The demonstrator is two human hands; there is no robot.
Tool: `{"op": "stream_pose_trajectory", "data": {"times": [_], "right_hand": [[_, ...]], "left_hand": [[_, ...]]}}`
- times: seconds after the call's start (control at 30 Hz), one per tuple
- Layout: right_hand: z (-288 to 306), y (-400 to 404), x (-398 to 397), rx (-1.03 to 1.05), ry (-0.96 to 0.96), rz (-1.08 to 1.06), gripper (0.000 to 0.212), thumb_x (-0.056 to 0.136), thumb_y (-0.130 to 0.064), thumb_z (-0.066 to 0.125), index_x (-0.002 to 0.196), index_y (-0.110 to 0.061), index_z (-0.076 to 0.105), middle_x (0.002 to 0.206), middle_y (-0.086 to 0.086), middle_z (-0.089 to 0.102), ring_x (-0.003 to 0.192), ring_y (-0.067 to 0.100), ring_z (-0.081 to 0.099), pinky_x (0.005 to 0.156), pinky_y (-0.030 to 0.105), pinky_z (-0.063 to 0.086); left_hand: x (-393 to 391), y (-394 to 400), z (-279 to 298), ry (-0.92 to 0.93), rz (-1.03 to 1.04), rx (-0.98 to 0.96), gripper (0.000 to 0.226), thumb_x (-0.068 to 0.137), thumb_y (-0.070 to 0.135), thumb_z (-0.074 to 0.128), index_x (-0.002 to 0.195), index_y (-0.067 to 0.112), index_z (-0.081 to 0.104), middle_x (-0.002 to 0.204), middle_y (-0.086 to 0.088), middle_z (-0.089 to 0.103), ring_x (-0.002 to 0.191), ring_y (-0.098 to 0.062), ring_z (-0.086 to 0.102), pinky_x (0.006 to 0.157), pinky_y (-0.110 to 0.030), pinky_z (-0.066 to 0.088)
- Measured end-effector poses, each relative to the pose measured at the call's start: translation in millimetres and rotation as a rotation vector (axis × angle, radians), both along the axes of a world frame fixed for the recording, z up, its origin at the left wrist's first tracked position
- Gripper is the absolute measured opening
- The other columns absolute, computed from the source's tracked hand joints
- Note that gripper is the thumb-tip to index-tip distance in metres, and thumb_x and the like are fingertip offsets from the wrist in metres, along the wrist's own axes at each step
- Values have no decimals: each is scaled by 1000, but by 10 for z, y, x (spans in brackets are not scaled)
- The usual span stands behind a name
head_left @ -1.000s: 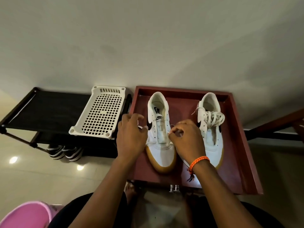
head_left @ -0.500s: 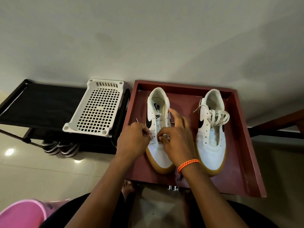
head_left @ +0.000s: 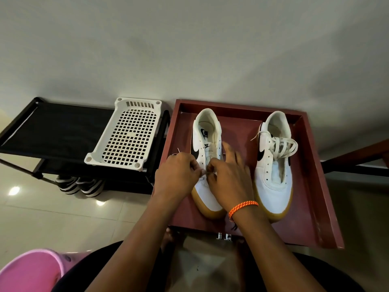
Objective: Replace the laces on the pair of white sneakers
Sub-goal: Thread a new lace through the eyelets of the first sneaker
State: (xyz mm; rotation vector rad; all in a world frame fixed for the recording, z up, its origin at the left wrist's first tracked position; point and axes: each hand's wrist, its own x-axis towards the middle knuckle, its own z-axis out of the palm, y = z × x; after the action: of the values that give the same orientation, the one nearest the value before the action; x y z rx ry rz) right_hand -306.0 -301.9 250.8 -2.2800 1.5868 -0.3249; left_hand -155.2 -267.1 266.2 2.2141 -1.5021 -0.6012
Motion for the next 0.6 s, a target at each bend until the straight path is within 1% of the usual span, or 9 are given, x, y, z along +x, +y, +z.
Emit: {"op": "stream_pose_trajectory", "data": {"times": [0.13,0.2,0.27,0.3,0.37,0.43,0.5,0.57,0.6], "right_hand": [[-102,-30,27,36,-145,46,4,97,-20,69,95,-18,70,171,7,24,148,33,39,109,50,48],[-111,-32,15,33,-133,48,6,98,-23,69,95,-17,68,170,8,24,146,33,41,106,49,50],[-99,-34,-14,23,-83,41,11,99,-26,67,101,-16,69,170,9,24,146,33,41,104,48,51],[-92,-38,-28,19,-65,43,14,98,-28,68,105,-16,69,170,9,24,147,33,41,103,49,52],[-85,-52,-33,20,-63,55,19,95,-29,70,108,-16,70,168,9,26,143,34,44,102,51,53],[-78,-66,-33,44,-98,54,16,91,-28,72,100,-15,71,165,7,29,135,34,52,97,50,55],[-85,-80,-43,80,-141,46,11,89,-24,73,93,-15,70,164,5,29,129,32,57,94,48,56],[-86,-102,-68,108,-170,38,10,88,-23,74,93,-15,72,164,1,28,127,29,58,95,46,57],[-87,-116,-78,119,-186,39,9,87,-23,75,93,-16,73,164,0,29,127,29,59,96,46,56]], "left_hand": [[-6,-24,-66,52,-3,9,18,94,36,79,82,25,71,80,11,68,81,-11,64,63,-31,47],[33,-43,-118,111,-10,19,18,96,25,75,79,22,71,76,11,67,78,-13,66,62,-31,46],[62,-56,-118,231,-9,23,18,98,17,71,80,17,72,74,8,70,72,-10,66,64,-33,51],[77,-62,-77,367,20,16,18,101,13,69,83,13,73,75,7,72,68,-8,66,63,-32,53],[123,-78,66,770,122,-20,18,105,6,61,92,3,73,87,-2,78,71,-7,70,63,-24,55],[192,-85,227,1259,194,-89,17,107,6,57,98,0,71,99,-10,78,84,-15,75,76,-28,63],[264,-67,326,1621,207,-192,15,104,11,57,100,3,70,103,-11,77,93,-21,76,93,-36,64],[308,-45,376,1781,207,-256,13,102,14,57,98,8,68,102,-9,76,94,-21,75,94,-37,64],[331,-39,390,1792,212,-260,12,102,15,56,97,11,66,98,-8,75,91,-22,74,90,-37,65]]}}
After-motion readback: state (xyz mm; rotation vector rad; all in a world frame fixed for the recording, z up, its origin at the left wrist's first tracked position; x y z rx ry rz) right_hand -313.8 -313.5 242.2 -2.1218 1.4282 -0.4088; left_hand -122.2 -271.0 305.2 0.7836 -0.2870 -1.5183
